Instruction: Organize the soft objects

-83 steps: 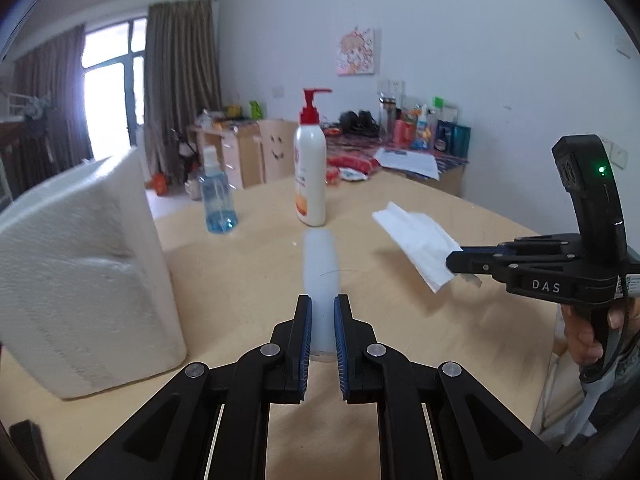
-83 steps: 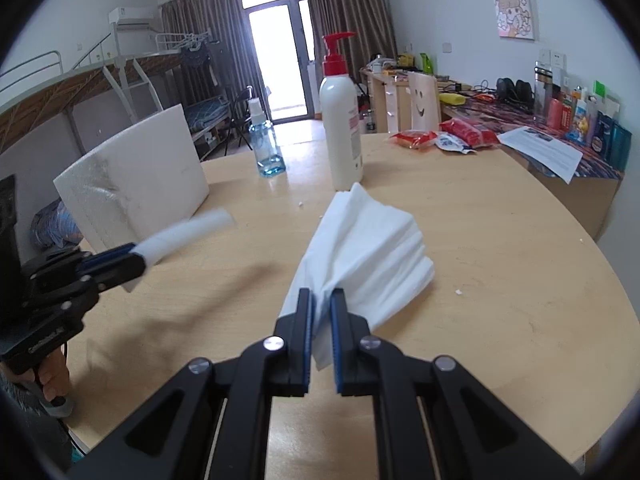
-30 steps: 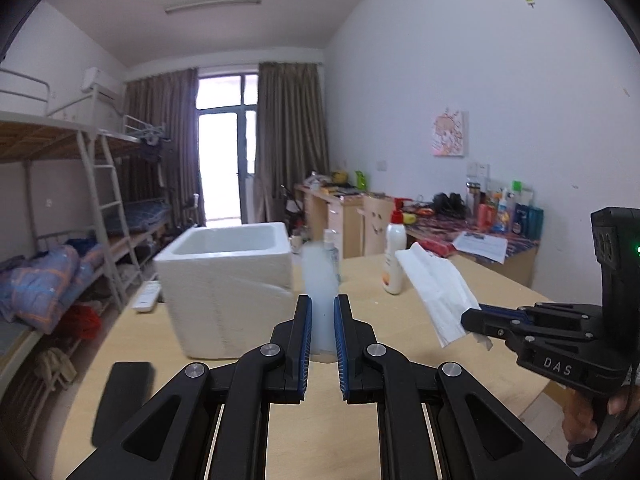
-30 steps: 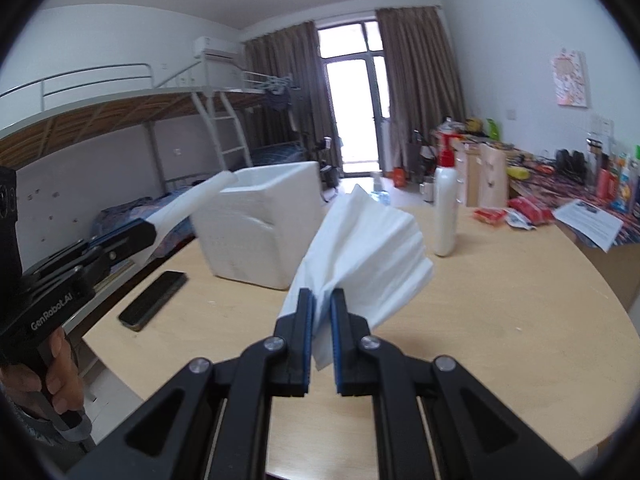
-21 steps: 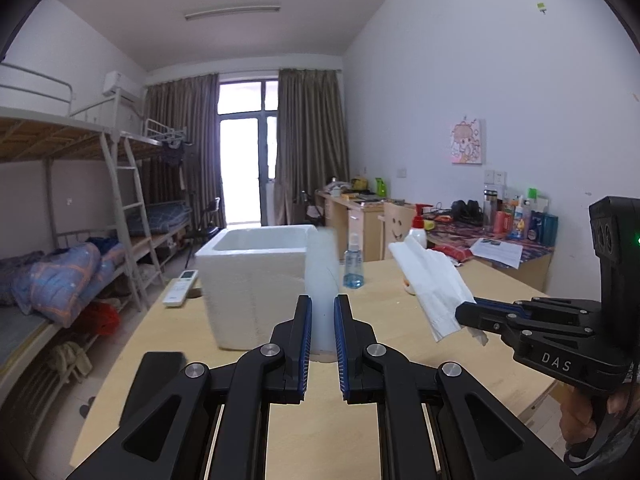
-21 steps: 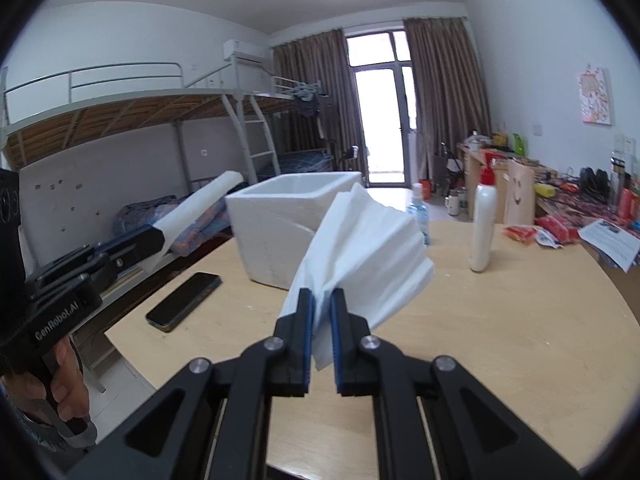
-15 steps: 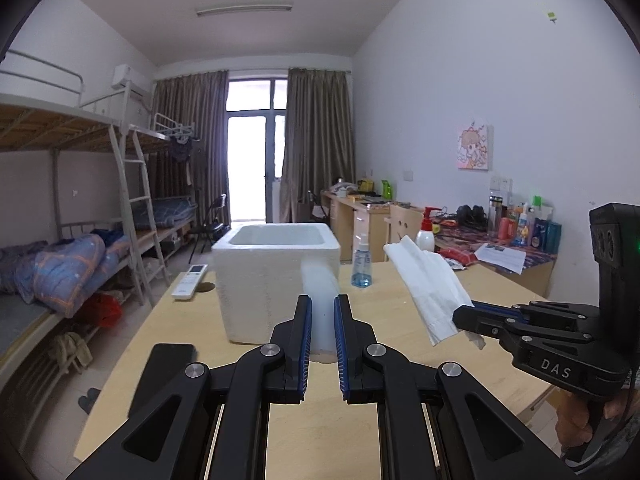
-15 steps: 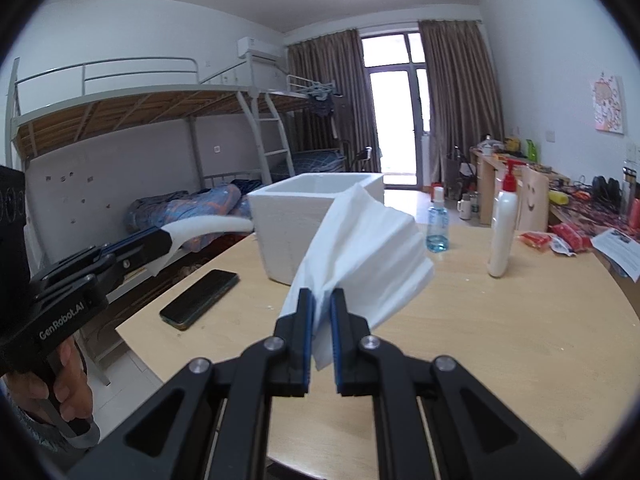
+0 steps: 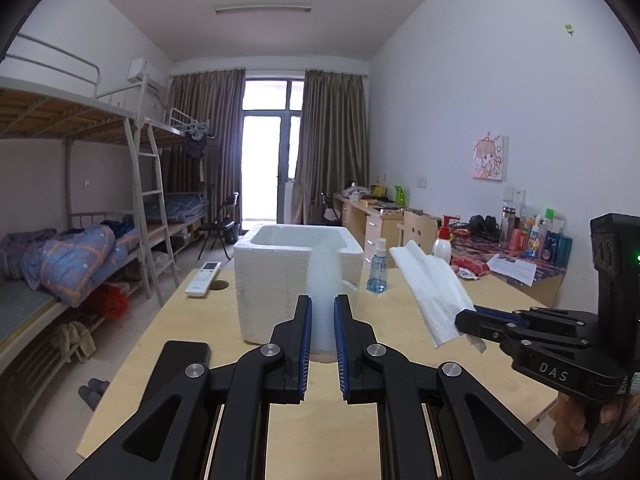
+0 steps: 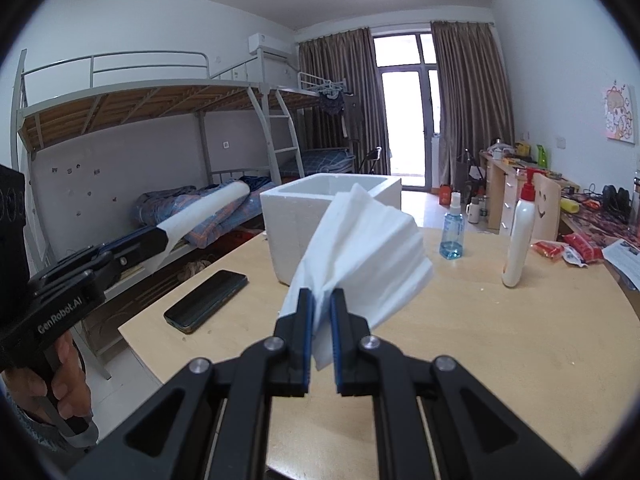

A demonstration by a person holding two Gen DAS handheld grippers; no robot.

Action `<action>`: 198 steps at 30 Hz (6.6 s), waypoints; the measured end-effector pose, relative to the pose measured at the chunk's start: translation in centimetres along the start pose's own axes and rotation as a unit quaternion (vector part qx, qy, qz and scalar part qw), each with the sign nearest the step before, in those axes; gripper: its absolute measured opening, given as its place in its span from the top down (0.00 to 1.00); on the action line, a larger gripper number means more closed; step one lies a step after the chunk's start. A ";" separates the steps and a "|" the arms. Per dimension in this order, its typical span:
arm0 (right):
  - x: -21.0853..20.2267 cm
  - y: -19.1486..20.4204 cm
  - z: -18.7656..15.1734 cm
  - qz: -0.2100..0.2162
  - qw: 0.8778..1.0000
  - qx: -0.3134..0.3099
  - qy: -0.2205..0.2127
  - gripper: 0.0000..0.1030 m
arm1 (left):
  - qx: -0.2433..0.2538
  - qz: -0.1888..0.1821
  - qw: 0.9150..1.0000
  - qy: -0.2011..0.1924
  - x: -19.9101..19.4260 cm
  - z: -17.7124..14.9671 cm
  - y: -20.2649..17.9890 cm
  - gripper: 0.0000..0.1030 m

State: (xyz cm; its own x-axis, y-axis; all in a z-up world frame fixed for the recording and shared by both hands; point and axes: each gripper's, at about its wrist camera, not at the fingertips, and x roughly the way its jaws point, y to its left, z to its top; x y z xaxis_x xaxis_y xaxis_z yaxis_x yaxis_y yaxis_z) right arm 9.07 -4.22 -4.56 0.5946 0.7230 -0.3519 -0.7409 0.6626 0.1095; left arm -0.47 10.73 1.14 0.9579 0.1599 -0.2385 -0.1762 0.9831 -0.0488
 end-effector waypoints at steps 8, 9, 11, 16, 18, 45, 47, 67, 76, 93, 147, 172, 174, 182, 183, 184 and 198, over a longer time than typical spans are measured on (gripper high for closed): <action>0.8 -0.6 0.4 0.000 1.000 0.001 0.004 0.89 | -0.004 0.004 1.000 0.002 1.1 0.2 0.3 0.88; 0.9 -0.6 0.6 0.000 1.000 0.001 0.004 0.89 | -0.003 0.005 1.000 0.001 1.2 0.2 0.3 0.88; 1.0 -0.5 0.8 0.001 1.000 -0.002 0.005 0.89 | -0.005 0.006 1.000 0.000 1.4 0.3 0.5 0.88; 1.4 -0.3 1.9 0.000 1.000 -0.011 0.001 0.89 | -0.003 0.006 1.000 -0.006 2.0 1.4 0.9 0.88; 1.6 -0.3 2.7 0.000 1.000 -0.014 -0.005 0.89 | -0.001 0.007 1.000 -0.010 2.2 2.1 1.0 0.88; 5.6 0.9 10.0 0.006 0.999 -0.039 -0.024 0.89 | 0.010 0.020 0.999 -0.029 6.0 9.0 3.1 0.88; 5.7 0.9 10.1 0.005 0.999 -0.042 -0.025 0.89 | 0.009 0.020 0.999 -0.026 6.5 9.0 3.1 0.88; 10.9 0.4 11.6 -0.013 0.999 -0.051 -0.005 0.89 | 0.012 0.026 1.000 -0.002 13.2 10.3 4.9 0.88; 13.0 0.1 12.4 -0.007 0.998 -0.060 -0.006 0.89 | 0.018 0.049 0.999 0.005 15.6 10.4 5.0 0.88; 12.2 -3.3 12.5 -0.047 0.999 -0.027 -0.006 0.89 | -0.001 -0.025 0.999 0.029 20.1 10.0 3.3 0.88; 16.5 -0.4 12.5 -0.003 0.999 -0.044 0.019 0.89 | -0.038 0.131 0.991 -0.017 17.6 9.4 11.1 0.01; 18.0 -0.7 12.3 -0.002 0.999 -0.031 0.039 0.39 | -0.040 0.120 0.992 -0.004 17.8 8.7 11.5 0.01; 18.1 -0.6 12.3 -0.001 0.999 -0.031 0.041 0.39 | -0.040 0.120 0.992 -0.003 17.9 8.6 11.5 0.01; 18.4 -0.6 12.4 -0.002 0.999 -0.024 0.043 0.39 | -0.037 0.118 0.992 -0.002 17.6 9.0 10.7 0.01; 18.4 -0.6 12.4 -0.003 0.999 -0.023 0.043 0.39 | -0.037 0.115 0.993 -0.001 17.6 9.1 10.5 0.01; 18.3 -0.5 12.4 -0.003 0.999 -0.023 0.043 0.39 | -0.038 0.112 0.993 0.000 17.7 9.1 10.4 0.01; 11.6 -2.7 12.7 -0.064 0.998 0.000 -0.011 0.00 | -0.024 0.079 0.997 -0.010 15.9 10.3 6.4 0.01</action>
State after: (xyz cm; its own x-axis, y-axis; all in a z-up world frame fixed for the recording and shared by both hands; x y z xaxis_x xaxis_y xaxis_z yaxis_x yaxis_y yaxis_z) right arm 21.92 4.87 2.83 0.6913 0.6364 -0.3423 -0.6586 0.7498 0.0640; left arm 15.96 20.44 7.07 0.9214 0.3148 -0.2279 -0.3357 0.9402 -0.0585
